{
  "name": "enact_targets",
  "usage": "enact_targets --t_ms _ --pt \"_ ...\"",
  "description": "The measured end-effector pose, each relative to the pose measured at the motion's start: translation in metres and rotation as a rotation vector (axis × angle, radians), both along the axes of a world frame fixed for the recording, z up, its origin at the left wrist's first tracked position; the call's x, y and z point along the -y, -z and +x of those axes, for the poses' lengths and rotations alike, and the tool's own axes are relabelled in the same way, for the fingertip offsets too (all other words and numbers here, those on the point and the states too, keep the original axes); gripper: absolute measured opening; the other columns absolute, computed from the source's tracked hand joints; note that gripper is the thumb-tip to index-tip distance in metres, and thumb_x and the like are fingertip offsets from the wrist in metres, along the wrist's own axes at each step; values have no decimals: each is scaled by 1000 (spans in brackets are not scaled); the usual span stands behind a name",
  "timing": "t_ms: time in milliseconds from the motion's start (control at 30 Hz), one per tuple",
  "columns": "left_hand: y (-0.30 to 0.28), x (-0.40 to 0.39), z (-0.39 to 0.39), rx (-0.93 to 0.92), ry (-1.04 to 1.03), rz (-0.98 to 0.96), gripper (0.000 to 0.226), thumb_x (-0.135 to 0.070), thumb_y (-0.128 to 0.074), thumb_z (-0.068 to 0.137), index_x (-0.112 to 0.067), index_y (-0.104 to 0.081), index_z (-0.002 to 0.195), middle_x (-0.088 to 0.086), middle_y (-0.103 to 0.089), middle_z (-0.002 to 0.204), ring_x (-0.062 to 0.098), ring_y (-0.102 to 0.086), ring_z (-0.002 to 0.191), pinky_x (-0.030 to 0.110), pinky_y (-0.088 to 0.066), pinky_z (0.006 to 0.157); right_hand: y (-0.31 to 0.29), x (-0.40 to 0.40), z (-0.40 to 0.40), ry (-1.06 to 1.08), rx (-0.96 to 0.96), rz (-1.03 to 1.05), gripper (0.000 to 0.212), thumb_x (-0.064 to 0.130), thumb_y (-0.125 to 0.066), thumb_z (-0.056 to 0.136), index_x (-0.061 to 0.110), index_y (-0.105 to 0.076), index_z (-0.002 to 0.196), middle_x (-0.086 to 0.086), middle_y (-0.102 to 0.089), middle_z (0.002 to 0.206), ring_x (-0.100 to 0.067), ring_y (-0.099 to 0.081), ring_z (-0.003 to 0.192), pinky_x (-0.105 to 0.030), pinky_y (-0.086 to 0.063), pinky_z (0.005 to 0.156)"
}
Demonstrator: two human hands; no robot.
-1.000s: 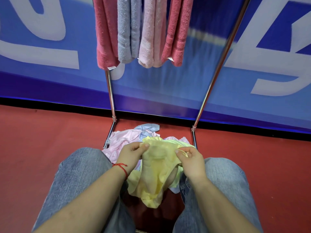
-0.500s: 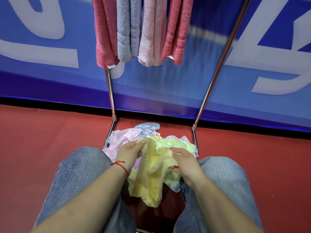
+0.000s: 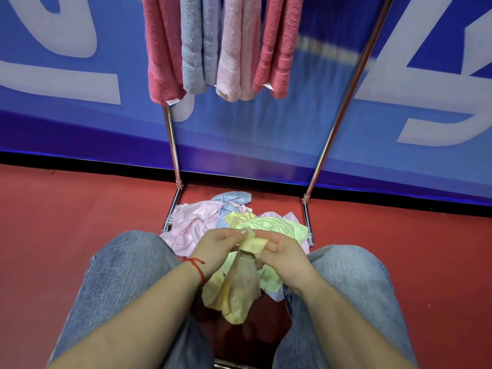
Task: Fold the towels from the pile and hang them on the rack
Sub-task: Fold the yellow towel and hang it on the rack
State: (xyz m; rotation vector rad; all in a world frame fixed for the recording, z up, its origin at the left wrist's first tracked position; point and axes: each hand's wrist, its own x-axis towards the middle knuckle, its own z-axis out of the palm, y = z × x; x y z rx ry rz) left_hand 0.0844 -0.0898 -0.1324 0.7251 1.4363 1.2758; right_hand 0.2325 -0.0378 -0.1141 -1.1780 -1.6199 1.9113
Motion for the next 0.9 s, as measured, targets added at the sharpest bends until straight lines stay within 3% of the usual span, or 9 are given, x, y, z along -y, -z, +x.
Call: enact_targets --t_ms 100,167,267,433,500,633,767,900 --pt "-3 -1 -1 108 -68 -9 28 -18 -55 91 -16 -76 71 4 -75 84 14 -67 84 25 -51 84 -1 4 -2 -45 -89 -64 48 -20 -47 84 17 -59 112 0 -71 100 -7 -69 88 -18 -53 76" --pt "-4 -1 -1 112 -53 -15 28 -18 -55 91 -14 -75 72 5 -74 84 16 -67 84 27 -51 85 -1 4 -2 -30 -82 -10 39 -12 -54 86 19 -63 107 0 -72 96 -8 -69 87 -18 -53 76" --pt "-4 1 2 96 5 -20 28 -21 -55 91 -11 -74 73 7 -74 83 14 -68 83 24 -53 82 -4 2 -1 67 15 132 22 -3 -59 86 14 -68 95 0 -73 76 -8 -68 70 -19 -54 70" --pt "-7 2 7 -13 32 -29 32 -24 -54 92 -8 -71 70 1 -72 75 5 -66 74 14 -51 73 3 -1 1 139 290 376 14 17 -65 86 18 -63 72 6 -62 62 -12 -61 64 -30 -53 69" --pt "-6 1 7 -52 -51 -18 32 -24 -57 91 -7 -69 65 2 -70 68 4 -65 67 18 -50 73 5 -2 2 136 413 566 15 24 -67 84 17 -60 72 9 -52 66 -12 -52 66 -34 -47 70" --pt "-4 1 3 -10 -150 10 24 -19 -66 84 0 -72 70 17 -71 77 18 -67 74 32 -53 84 6 1 -3 -14 367 757 18 32 -65 81 14 -64 77 8 -49 88 -13 -49 89 -24 -40 81" --pt "-9 4 6 -47 -68 30 24 -20 -68 82 -10 -72 60 12 -69 68 15 -64 68 27 -53 76 10 3 -4 -22 322 523 22 28 -70 81 29 -53 67 11 -48 63 -7 -46 62 -25 -41 64" --pt "-11 4 9 -45 -3 32 30 -21 -62 87 -13 -72 59 5 -69 65 11 -65 67 19 -53 68 10 1 -3 78 243 421 20 25 -72 79 20 -56 68 6 -39 54 -10 -36 53 -25 -33 55"
